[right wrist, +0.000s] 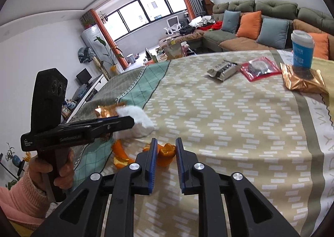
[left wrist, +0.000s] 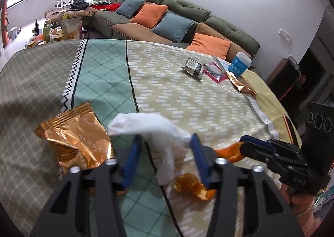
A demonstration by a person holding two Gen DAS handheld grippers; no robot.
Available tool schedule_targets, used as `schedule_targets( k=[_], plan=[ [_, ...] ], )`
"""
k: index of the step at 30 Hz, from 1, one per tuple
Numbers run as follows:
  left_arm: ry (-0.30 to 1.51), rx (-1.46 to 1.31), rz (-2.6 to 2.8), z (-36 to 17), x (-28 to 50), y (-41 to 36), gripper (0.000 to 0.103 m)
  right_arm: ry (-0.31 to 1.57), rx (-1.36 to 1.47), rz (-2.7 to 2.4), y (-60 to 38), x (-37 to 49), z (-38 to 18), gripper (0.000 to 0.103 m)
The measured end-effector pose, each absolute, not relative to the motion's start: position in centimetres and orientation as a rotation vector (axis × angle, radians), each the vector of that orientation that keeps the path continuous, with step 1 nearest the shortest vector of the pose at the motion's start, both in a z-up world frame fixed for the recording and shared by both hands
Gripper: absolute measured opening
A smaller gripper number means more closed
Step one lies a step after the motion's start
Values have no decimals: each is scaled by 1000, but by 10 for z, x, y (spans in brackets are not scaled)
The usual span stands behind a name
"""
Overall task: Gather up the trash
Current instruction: 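Grasp the white plastic bag with the left gripper while the right gripper grasps an orange peel, then carry the plastic bag and orange peel over the teal bin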
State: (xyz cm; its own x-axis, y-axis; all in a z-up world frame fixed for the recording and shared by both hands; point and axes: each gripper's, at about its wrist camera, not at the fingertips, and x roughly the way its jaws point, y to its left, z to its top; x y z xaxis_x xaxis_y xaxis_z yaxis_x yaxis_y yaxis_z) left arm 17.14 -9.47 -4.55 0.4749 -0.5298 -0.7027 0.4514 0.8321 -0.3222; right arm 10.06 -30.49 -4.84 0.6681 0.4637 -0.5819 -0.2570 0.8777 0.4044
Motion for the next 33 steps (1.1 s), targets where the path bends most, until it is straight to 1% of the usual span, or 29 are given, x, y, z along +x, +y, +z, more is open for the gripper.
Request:
schedule_targets(
  k=[1, 2, 3, 4, 5, 7, 12, 13, 15, 16, 17, 18, 25, 33],
  plan=[
    [894, -99, -606, -46, 172, -95, 34, 737, 303, 410, -306, 100, -49, 23],
    [895, -103, -611, -47, 172, -95, 28, 736, 307, 407, -308, 100, -49, 30],
    [901, -108, -615, -48, 172, -95, 20, 736, 309, 405, -309, 99, -48, 33],
    [907, -112, -618, -50, 173, -95, 17, 738, 307, 400, -310, 98, -48, 39],
    [908, -113, -617, -50, 173, -95, 16, 742, 305, 395, -311, 98, -48, 44],
    [905, -113, -614, -51, 173, -94, 13, 753, 305, 397, -314, 96, -49, 48],
    [861, -114, -635, -43, 166, -91, 10, 788, 284, 393, -314, 91, -54, 48],
    [854, -114, -641, -41, 164, -90, 10, 796, 277, 397, -313, 91, -55, 48],
    [833, -114, -654, -35, 159, -87, 10, 808, 254, 405, -307, 89, -57, 43],
    [823, -111, -658, -32, 156, -86, 10, 809, 249, 404, -305, 89, -57, 34],
    [810, -110, -663, -29, 153, -84, 10, 812, 247, 405, -304, 89, -58, 20],
    [798, -112, -670, -25, 150, -82, 10, 813, 253, 411, -305, 89, -59, 15],
    [725, -113, -697, -2, 122, -58, 10, 784, 284, 392, -308, 88, -53, 9],
    [693, -145, -683, 5, 93, -11, 10, 717, 300, 424, -301, 87, -30, 8]
  ],
)
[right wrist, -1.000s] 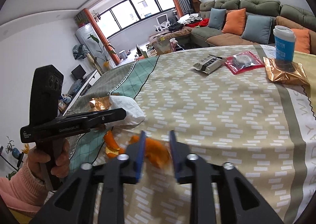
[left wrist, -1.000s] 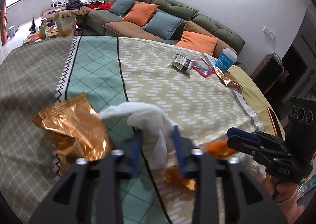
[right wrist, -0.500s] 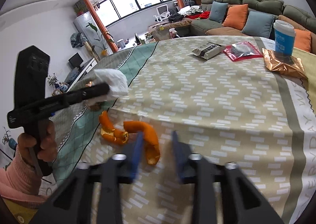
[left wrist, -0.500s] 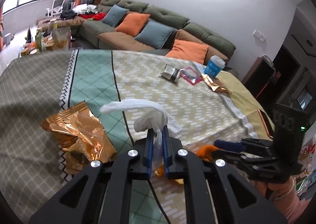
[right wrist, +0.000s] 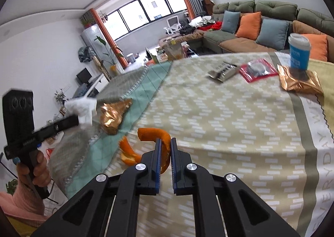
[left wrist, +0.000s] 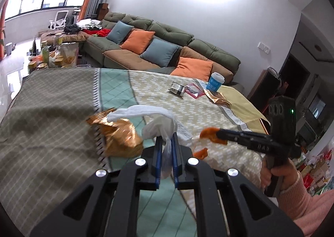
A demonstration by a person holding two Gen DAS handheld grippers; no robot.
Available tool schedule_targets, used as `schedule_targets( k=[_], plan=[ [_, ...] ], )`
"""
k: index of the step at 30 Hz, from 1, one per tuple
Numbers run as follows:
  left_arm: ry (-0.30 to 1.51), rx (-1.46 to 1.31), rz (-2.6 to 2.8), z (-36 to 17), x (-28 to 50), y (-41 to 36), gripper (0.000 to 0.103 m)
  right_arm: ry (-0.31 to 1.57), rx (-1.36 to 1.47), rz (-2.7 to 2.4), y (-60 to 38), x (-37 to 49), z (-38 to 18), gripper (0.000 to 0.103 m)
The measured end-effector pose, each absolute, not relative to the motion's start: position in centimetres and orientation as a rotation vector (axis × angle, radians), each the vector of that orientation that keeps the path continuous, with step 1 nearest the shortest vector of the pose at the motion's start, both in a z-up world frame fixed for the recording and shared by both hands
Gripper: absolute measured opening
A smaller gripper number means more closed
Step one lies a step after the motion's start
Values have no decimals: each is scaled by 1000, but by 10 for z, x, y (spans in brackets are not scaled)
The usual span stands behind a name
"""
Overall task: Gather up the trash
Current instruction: 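Carry the plastic bag and orange peel over the teal bin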
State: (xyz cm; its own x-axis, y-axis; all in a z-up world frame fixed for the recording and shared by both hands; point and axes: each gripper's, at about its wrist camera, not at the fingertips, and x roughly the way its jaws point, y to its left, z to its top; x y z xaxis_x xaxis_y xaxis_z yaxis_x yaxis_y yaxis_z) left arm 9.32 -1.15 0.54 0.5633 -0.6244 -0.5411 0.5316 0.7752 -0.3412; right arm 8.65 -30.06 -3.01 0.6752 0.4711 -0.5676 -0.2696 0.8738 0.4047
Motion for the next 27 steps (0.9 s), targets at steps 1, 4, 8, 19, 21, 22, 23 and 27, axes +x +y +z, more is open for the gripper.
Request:
schedule_targets(
  k=[1, 4, 8, 19, 21, 22, 23, 27],
  plan=[
    [690, -150, -677, 5, 90, -5, 10, 711, 302, 431, -299, 87, -28, 8],
    [689, -174, -658, 3, 80, 13, 10, 693, 295, 465, -286, 89, -20, 8],
    [686, -214, -620, 0, 69, 39, 10, 677, 286, 520, -265, 93, -13, 8],
    [662, -258, -499, -3, 40, 95, 10, 697, 233, 703, -185, 103, -9, 8],
    [656, -271, -479, -3, 34, 105, 10, 704, 223, 729, -172, 105, -9, 8],
    [654, -275, -471, -3, 33, 109, 10, 706, 219, 740, -167, 106, -10, 8],
    [651, -281, -459, -3, 31, 115, 10, 709, 217, 750, -162, 106, -10, 8],
    [637, -297, -419, -1, 25, 131, 10, 717, 198, 797, -139, 110, -9, 8]
  ],
)
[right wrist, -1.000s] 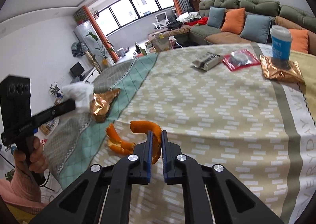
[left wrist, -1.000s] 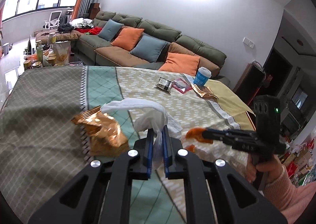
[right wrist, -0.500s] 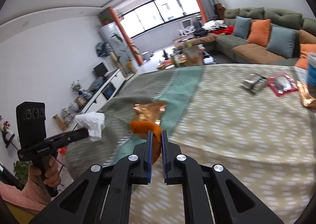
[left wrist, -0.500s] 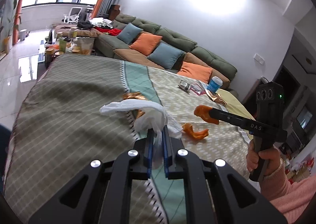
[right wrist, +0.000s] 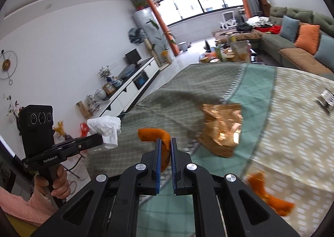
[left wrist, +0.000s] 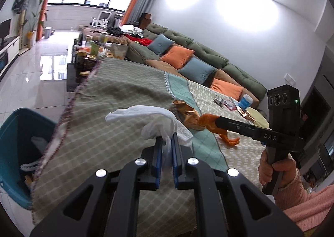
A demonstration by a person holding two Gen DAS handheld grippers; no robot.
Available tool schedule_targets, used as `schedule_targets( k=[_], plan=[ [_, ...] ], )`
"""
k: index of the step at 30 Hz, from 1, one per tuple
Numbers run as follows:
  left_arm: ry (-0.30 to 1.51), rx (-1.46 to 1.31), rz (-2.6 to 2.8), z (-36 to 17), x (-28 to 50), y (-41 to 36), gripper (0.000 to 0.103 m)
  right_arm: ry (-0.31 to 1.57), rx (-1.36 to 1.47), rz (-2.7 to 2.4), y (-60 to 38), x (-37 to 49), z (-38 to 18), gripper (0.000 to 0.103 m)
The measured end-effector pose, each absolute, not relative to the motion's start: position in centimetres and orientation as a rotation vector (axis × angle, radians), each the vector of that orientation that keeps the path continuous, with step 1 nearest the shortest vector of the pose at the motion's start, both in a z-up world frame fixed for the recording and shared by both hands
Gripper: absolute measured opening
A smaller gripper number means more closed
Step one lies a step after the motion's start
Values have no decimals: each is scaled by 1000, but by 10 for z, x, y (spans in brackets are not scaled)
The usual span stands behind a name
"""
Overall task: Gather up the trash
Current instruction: 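Carry the plastic bag and orange peel over the teal bin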
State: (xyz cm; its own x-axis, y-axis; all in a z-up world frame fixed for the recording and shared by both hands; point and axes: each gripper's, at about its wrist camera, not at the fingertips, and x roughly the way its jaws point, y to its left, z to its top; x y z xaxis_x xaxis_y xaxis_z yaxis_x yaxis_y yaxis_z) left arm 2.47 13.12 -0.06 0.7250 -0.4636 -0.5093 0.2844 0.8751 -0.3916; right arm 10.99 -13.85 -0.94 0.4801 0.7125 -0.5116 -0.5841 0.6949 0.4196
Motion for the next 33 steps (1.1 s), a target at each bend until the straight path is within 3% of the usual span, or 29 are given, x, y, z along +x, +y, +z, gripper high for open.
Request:
schedule_targets(
  k=[33],
  plan=[
    [595, -373, -94, -3, -24, 259, 10, 796, 61, 1086, 19, 125, -7, 8]
  ],
)
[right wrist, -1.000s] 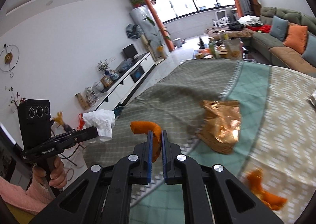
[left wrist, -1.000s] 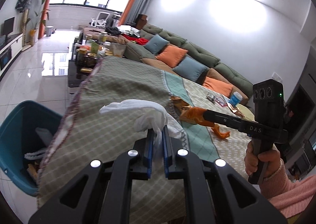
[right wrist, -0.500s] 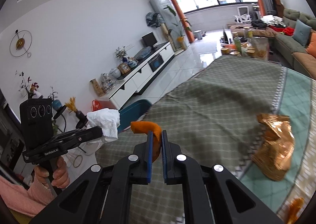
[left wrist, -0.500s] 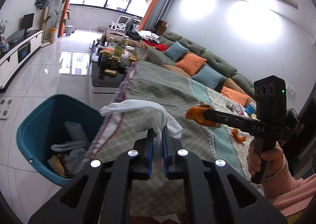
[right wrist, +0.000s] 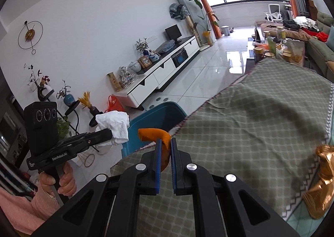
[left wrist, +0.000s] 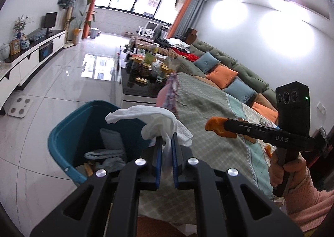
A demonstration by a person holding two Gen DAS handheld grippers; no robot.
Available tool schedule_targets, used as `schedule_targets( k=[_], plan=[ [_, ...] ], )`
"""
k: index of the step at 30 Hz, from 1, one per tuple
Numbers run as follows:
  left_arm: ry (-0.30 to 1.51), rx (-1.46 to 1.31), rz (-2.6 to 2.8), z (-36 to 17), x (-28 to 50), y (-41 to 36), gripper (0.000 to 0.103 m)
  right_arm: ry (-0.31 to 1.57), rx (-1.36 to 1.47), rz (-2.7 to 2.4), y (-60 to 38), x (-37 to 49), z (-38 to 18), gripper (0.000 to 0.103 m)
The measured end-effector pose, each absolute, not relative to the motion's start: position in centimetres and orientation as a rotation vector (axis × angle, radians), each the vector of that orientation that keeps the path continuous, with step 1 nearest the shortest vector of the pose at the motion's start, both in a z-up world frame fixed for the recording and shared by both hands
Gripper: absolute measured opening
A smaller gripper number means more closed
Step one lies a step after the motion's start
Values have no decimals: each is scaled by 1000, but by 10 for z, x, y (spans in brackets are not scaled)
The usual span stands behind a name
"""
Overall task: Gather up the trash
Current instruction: 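Carry the plastic bag and orange peel over the teal bin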
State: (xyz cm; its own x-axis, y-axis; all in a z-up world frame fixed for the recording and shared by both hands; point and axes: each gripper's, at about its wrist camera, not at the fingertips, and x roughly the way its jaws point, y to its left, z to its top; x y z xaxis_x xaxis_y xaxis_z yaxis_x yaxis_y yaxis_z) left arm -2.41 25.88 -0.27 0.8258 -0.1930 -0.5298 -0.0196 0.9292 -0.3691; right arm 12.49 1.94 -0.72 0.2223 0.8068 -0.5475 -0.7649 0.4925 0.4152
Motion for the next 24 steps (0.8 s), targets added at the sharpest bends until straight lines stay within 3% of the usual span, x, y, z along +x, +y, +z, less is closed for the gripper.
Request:
schedule_targets(
  k=[24],
  plan=[
    [668, -419, 20, -36, -14, 302, 10, 851, -13, 1126, 92, 134, -15, 8]
  ],
)
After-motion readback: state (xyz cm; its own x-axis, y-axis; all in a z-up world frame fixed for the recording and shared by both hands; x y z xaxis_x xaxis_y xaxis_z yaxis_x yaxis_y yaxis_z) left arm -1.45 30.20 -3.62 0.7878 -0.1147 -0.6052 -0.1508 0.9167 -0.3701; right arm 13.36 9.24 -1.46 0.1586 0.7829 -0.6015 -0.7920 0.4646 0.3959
